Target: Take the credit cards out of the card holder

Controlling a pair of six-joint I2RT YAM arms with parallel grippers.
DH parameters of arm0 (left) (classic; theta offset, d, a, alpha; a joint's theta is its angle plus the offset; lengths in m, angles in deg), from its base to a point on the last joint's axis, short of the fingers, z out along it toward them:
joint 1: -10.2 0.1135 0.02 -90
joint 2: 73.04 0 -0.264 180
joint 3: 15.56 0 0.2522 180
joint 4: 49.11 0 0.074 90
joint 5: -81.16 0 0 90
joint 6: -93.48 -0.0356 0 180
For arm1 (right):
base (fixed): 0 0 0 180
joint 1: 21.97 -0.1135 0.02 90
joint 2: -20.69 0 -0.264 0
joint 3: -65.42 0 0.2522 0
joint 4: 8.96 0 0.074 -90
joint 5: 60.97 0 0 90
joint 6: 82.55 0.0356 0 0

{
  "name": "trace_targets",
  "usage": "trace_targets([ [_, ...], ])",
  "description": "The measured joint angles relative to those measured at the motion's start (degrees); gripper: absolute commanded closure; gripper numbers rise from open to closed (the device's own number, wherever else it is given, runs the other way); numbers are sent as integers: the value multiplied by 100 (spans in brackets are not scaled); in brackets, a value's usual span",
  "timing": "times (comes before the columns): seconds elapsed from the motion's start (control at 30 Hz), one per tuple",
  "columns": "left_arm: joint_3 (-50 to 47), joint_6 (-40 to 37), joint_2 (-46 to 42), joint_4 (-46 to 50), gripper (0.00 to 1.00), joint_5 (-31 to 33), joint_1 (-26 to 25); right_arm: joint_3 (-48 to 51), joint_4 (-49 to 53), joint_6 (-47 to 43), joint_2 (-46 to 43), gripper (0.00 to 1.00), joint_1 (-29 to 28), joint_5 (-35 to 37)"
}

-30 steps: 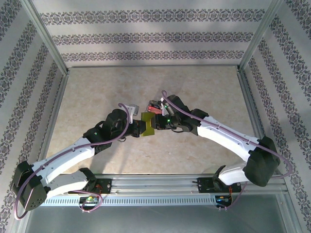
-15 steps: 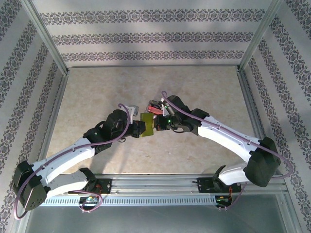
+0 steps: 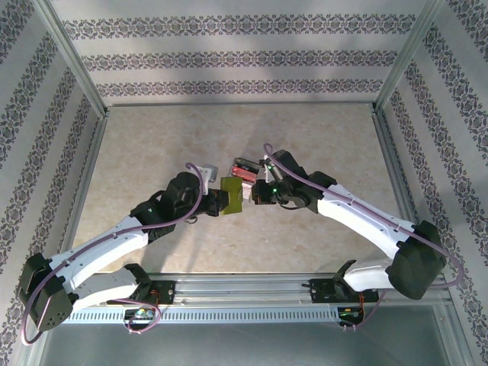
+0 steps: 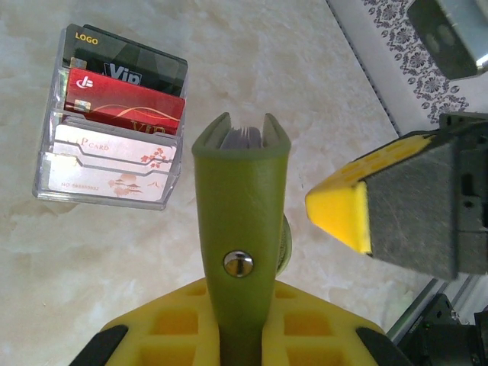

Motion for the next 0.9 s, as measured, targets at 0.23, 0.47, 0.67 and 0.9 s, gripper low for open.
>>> trace_targets([
  [0.23,0,0,-7,0,100,0,0,284,-116,46,-273,73,184,-240],
  [0.47,0,0,-7,0,100,-2,0,330,-599,173,-435,62,133,-575],
  [0.67,0,0,-7,0,100,-4,0,66,-629,186,24,61,-162,-560],
  [0.9,0,0,-7,0,100,-4,0,-107,-634,186,195,56,-313,-511],
])
